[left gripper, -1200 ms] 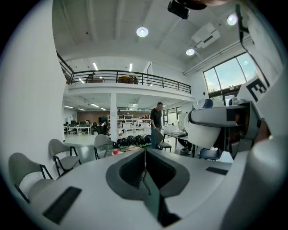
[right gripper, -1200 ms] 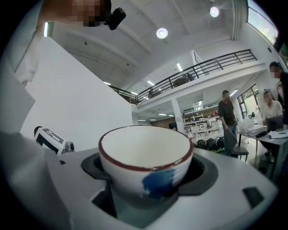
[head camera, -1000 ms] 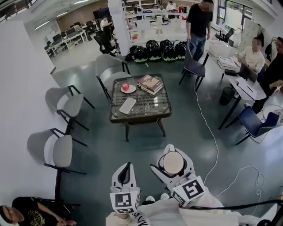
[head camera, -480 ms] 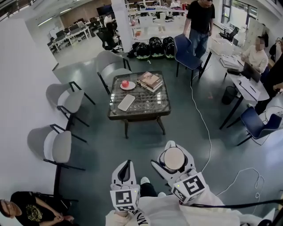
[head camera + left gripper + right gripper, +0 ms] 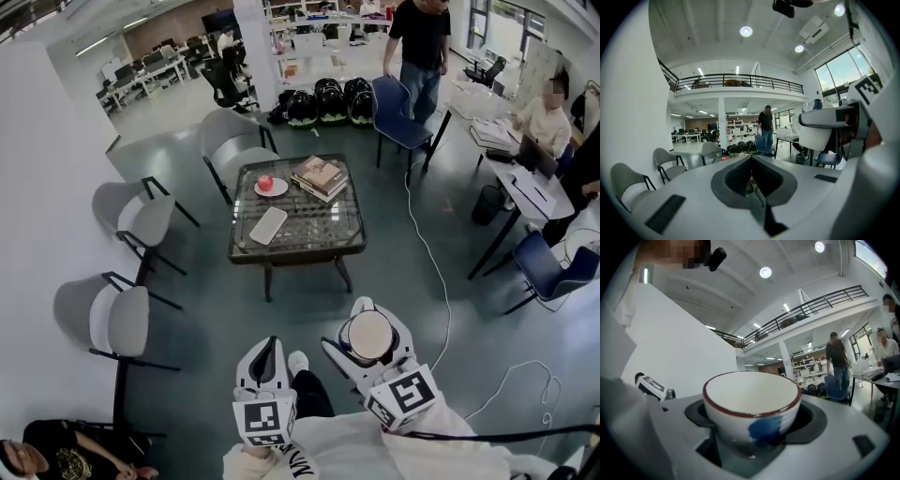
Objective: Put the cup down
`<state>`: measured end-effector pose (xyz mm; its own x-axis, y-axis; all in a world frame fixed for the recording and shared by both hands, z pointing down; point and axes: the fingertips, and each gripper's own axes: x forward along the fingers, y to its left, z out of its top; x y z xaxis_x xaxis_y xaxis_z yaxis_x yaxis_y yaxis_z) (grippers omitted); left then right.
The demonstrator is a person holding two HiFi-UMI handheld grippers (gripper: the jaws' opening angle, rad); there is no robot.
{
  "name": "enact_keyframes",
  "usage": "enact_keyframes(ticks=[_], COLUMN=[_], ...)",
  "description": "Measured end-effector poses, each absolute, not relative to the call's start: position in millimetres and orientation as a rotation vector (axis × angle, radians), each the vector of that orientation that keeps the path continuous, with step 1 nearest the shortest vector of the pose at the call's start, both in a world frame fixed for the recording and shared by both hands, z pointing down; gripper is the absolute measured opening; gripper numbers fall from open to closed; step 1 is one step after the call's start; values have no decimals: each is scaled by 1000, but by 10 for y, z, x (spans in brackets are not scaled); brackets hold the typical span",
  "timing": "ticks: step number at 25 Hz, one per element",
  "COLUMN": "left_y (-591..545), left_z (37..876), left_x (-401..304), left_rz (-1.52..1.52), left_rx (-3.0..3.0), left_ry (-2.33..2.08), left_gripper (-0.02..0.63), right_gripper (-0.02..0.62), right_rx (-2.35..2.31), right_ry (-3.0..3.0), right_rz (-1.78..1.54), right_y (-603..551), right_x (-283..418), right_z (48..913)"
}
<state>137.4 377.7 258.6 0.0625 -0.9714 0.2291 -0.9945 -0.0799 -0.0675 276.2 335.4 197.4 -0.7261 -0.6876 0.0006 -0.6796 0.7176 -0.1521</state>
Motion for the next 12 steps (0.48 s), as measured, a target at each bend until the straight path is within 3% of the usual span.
enact_keyframes(ticks=[12], left_y=[2685], left_z=[2653], left_x=[556], left_rz=[344], left_rx=[2219], left_ry=[-2009], left_gripper=[11], right_gripper=[417], right_rx=[-1197], right_ry=[2869], right_rz=[-235], right_y=[2271], right_x=[1960], right_z=[2079])
